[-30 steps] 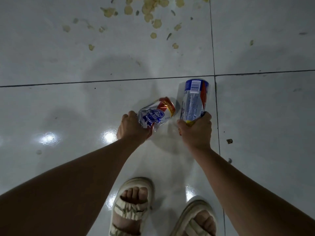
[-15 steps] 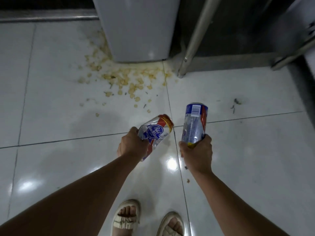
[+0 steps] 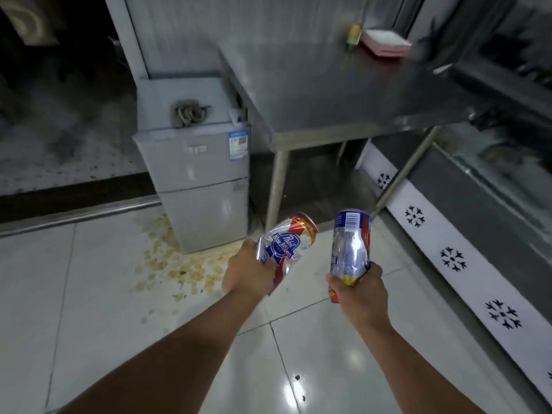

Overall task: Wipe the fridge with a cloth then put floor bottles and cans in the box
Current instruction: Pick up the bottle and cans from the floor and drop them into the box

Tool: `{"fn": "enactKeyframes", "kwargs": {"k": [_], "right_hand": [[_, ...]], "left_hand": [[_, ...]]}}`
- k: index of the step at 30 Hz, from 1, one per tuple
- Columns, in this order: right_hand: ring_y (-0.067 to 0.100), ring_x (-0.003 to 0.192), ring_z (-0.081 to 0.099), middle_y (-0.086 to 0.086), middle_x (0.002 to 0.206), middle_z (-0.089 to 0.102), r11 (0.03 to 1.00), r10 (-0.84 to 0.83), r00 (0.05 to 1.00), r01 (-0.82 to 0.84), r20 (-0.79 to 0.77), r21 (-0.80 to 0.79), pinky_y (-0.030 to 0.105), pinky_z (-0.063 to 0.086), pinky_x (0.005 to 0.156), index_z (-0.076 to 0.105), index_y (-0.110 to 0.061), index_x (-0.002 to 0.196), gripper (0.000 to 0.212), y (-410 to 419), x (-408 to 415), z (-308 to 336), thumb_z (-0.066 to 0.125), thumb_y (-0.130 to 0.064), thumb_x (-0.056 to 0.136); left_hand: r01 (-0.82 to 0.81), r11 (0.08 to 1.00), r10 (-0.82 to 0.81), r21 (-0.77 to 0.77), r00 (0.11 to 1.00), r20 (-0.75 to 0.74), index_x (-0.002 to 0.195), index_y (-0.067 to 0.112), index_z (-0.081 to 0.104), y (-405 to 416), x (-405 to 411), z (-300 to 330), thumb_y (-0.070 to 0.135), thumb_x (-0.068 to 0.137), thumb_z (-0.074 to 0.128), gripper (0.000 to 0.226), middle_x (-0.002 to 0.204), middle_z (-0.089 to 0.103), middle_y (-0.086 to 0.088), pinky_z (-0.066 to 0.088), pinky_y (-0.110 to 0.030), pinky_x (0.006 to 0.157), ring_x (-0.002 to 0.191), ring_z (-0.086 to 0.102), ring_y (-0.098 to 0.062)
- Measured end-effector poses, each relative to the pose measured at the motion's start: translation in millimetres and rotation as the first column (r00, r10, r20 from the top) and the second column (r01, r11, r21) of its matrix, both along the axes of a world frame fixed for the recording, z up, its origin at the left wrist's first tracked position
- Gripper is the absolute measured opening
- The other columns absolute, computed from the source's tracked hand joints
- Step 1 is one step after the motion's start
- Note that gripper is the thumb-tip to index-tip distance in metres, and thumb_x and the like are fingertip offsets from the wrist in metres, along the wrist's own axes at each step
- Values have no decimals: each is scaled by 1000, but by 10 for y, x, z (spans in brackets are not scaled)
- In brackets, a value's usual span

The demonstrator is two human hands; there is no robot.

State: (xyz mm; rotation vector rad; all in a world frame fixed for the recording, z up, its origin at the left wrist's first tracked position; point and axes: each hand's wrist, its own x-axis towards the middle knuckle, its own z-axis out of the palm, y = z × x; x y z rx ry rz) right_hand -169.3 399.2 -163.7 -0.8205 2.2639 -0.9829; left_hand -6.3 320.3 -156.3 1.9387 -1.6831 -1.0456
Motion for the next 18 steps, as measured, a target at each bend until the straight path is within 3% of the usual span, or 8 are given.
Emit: {"fn": "enactKeyframes", "kwargs": {"k": [3, 8, 11, 14, 18], "right_hand": [[6, 68, 54, 8, 107, 54, 997, -32, 999, 31, -19, -73, 8, 38, 40, 37, -7, 127, 68, 127, -121, 626, 78, -21, 74], [1, 59, 56, -6, 86, 51, 978, -112, 993, 102, -42, -181, 5, 36, 36, 37, -9, 128, 66, 449, -333, 1564, 76, -22, 77], [0, 63, 54, -2, 94, 52, 962, -173, 982, 153, -74, -226, 6, 36, 36, 36, -11, 127, 65, 741, -462, 2015, 76, -25, 77], [12, 76, 58, 4, 109, 53, 954, -224, 970, 198, -98, -224, 16, 42, 48, 34, -13, 127, 69, 1108, -572, 2367, 76, -32, 76], [18, 86, 61, 6, 113, 52, 937, -261, 961, 230, -92, -262, 17, 44, 48, 34, -14, 127, 68, 1696, -674, 2687, 77, -31, 76]], "left_hand": [[48, 997, -50, -67, 998, -38, 119, 15, 48, 20, -155, 634, 28, 88, 59, 36, 114, 62, -8, 52, -30, 70, 93, 60, -22], [125, 980, -143, -157, 984, -106, 103, 15, 50, 202, -383, 1537, 28, 86, 60, 24, 108, 63, -10, 50, -33, 75, 89, 59, -25], [181, 959, -215, -217, 966, -142, 102, 18, 50, 436, -519, 1956, 28, 85, 61, 23, 108, 63, -7, 45, -30, 69, 84, 56, -20], [221, 943, -263, -251, 953, -149, 108, 19, 51, 753, -645, 2273, 31, 85, 62, 28, 110, 63, -6, 46, -29, 68, 87, 59, -21], [249, 926, -309, -283, 931, -193, 112, 16, 50, 1306, -822, 2628, 30, 87, 62, 31, 113, 63, -7, 44, -28, 68, 81, 52, -15]]}}
